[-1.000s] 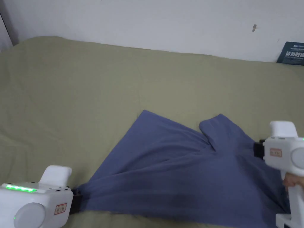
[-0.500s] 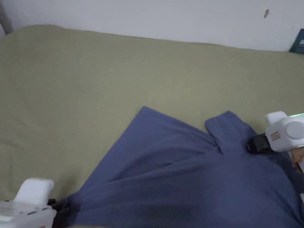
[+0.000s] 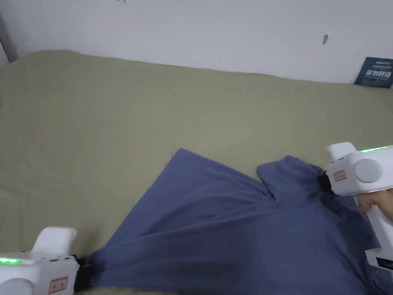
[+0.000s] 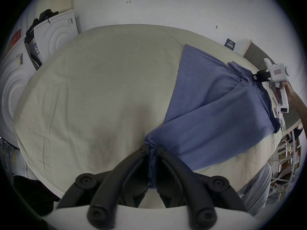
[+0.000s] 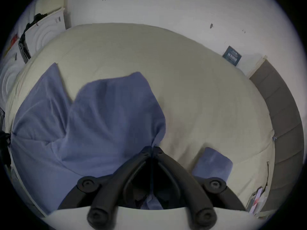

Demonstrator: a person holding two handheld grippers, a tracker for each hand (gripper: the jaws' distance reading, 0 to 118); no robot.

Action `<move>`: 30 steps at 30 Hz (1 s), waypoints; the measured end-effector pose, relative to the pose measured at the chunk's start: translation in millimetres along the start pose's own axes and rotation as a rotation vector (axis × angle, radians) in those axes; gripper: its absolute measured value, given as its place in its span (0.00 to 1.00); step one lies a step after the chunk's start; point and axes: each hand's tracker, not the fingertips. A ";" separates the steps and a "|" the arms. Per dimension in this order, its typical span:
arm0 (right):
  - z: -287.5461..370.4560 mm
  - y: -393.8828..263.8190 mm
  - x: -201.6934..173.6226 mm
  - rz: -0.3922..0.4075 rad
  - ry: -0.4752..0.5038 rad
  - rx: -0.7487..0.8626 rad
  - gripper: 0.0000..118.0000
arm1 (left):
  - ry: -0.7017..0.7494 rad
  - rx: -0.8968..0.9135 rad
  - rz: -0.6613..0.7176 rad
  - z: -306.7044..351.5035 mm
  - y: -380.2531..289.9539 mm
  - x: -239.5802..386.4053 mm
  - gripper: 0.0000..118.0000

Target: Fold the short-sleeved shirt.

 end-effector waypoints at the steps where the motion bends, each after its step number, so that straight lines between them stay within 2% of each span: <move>1: 16.2 3.8 4.7 -0.003 0.007 0.012 0.01 | -0.002 -0.002 0.004 2.7 1.4 -0.3 0.07; 8: 131.9 -3.2 23.6 -0.002 -0.005 0.201 0.01 | -0.035 0.148 0.001 63.5 29.9 14.4 0.07; 10: 165.3 -3.8 32.2 -0.005 -0.049 0.272 0.01 | -0.037 0.212 -0.004 86.4 47.5 23.3 0.07; 17: 259.2 -3.2 75.1 -0.112 -0.153 0.440 0.01 | -0.041 0.396 -0.029 157.2 130.1 53.6 0.07; 24: 309.8 18.0 112.4 -0.208 -0.237 0.534 0.01 | 0.012 0.504 -0.048 196.6 221.0 86.5 0.07; 30: 328.4 59.7 119.8 -0.198 -0.299 0.587 0.01 | 0.100 0.576 -0.080 225.8 277.9 109.7 0.07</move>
